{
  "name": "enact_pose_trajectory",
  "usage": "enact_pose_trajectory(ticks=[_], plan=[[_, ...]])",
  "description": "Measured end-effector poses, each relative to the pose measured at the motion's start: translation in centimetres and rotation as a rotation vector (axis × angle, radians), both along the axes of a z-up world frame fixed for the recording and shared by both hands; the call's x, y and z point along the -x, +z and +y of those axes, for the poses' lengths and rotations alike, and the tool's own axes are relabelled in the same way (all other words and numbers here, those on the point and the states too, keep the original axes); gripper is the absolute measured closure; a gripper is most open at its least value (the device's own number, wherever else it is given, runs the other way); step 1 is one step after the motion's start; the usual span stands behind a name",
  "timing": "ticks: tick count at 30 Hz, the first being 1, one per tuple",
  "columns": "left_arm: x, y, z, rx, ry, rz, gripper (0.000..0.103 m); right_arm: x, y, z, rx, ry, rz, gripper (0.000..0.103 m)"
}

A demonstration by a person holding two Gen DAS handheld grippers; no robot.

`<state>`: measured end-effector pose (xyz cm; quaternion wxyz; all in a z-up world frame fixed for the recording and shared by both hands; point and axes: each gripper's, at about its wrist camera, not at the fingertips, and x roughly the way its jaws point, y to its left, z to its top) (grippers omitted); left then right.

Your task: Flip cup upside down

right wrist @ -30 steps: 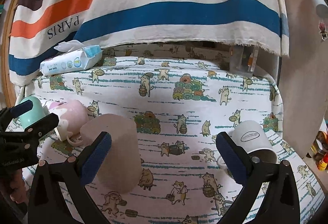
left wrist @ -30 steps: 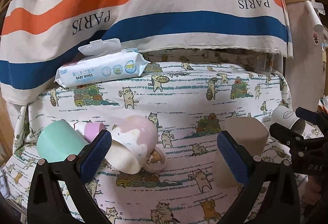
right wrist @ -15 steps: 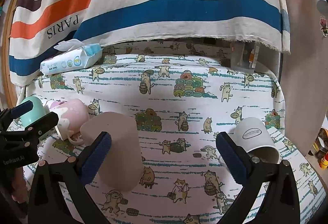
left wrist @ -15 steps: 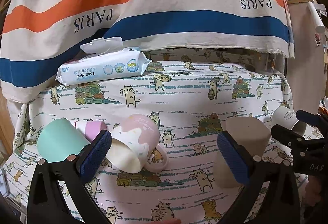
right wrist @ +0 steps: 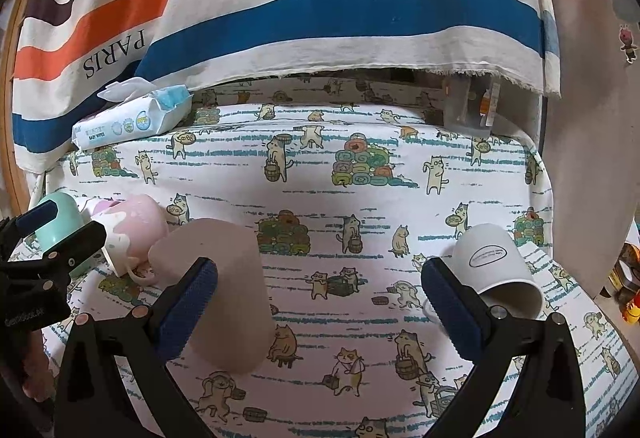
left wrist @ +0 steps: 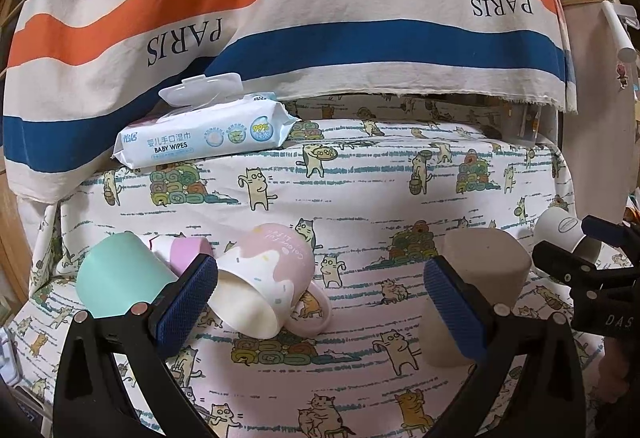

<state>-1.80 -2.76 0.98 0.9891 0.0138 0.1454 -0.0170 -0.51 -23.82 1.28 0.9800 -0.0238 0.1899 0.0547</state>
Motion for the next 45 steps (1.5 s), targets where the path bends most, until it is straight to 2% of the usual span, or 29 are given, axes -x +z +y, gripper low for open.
enact_pose_trajectory(ticks=[45], plan=[[-0.17, -0.09, -0.14, -0.008, -0.002, 0.009, 0.001, -0.12, -0.17, -0.34, -0.013, -0.005, 0.022, 0.0]])
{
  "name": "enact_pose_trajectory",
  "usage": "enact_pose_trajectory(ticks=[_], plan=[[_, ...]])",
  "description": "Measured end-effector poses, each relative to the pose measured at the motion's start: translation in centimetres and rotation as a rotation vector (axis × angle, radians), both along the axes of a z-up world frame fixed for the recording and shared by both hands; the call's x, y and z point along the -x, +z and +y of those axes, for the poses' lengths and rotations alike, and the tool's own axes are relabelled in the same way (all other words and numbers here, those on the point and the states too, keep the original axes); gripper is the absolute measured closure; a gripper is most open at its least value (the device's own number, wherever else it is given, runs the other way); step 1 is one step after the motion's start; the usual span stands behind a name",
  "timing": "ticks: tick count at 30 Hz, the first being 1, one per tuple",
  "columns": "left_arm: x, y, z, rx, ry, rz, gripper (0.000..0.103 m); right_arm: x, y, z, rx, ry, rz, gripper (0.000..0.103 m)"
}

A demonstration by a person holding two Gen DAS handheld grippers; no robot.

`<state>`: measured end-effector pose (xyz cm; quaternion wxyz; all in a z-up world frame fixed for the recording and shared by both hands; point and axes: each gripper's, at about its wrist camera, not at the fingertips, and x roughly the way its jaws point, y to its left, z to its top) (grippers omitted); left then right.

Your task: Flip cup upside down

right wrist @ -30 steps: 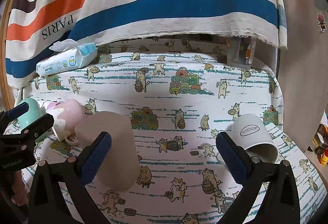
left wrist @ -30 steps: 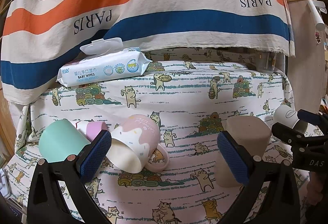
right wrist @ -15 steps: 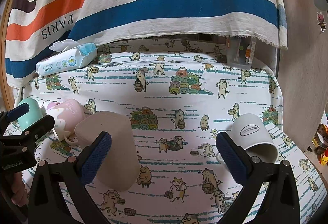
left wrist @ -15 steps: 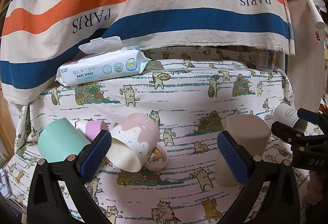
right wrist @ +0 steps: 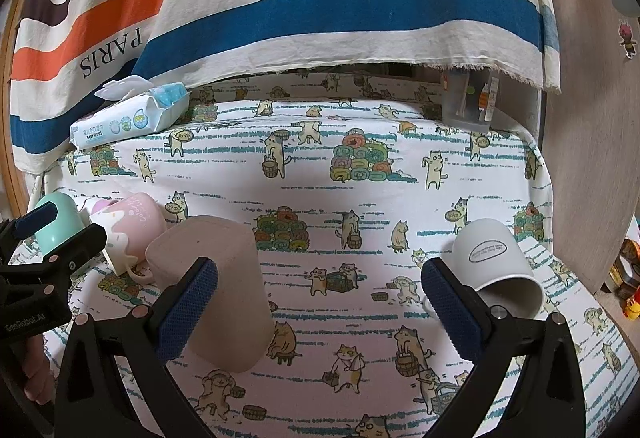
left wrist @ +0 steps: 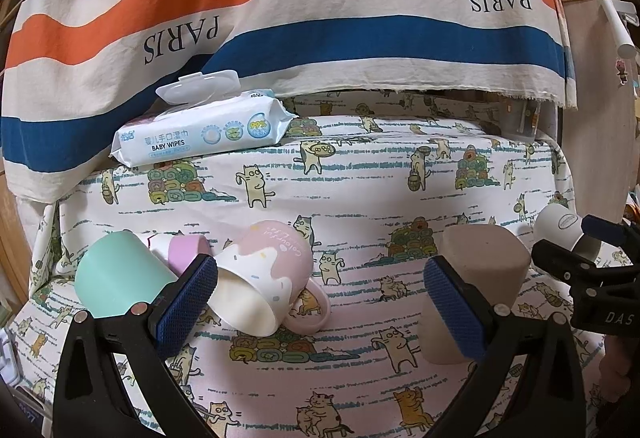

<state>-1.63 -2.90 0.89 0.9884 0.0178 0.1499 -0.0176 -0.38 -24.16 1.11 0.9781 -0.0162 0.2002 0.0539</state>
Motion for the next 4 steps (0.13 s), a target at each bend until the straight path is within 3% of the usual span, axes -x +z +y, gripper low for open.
enact_pose_trajectory(ticks=[4], plan=[[0.18, 0.04, -0.08, -0.008, 0.001, -0.008, 0.001, 0.43, 0.04, 0.21, 0.003, -0.004, 0.003, 0.0]])
